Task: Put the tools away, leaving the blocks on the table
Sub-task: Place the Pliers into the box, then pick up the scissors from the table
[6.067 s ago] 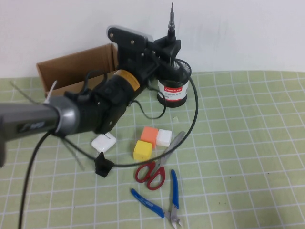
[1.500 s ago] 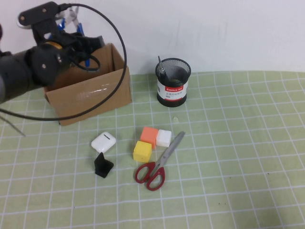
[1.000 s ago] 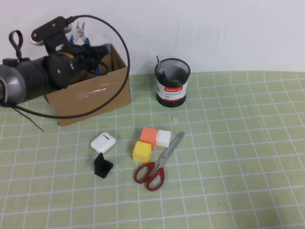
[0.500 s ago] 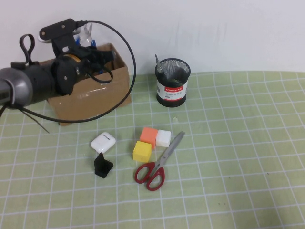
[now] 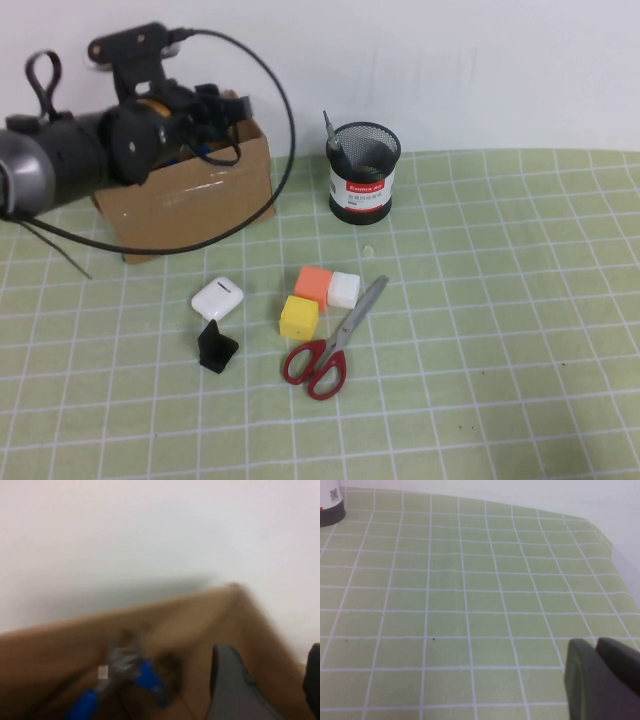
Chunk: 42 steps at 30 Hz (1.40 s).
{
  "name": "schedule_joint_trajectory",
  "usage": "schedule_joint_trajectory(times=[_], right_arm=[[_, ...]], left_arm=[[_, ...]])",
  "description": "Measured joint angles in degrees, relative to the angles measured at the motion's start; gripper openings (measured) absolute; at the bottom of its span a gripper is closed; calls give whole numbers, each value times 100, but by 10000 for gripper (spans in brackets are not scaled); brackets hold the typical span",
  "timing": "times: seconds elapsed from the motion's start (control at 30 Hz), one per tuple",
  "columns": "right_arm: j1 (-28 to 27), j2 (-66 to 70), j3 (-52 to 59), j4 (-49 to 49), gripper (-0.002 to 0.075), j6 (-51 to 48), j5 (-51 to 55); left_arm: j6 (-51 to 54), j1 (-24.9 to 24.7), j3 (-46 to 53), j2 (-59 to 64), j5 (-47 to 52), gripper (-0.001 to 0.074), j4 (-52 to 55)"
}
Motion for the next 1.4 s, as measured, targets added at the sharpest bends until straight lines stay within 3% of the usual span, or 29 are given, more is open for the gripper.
schedule_joint_trajectory(times=[0.13,0.27,0.4,0.9,1.3,1.4], right_arm=[[0,0,0,0,-10,0,0],[0,0,0,0,-10,0,0],[0,0,0,0,-10,0,0],[0,0,0,0,-10,0,0],[0,0,0,0,-10,0,0],[0,0,0,0,-10,0,0]], left_arm=[[545,-237,0,-644,983,228,33],[999,-541,346,-1595,1748,72,245],[1050,-660,892,-2669,2286,11,411],[200,-562,3688,-5570,2629,-1,932],[178,-562,3922,-5768,2919,-1,1095],[178,-562,4057,-5984,2548,-1,1217]])
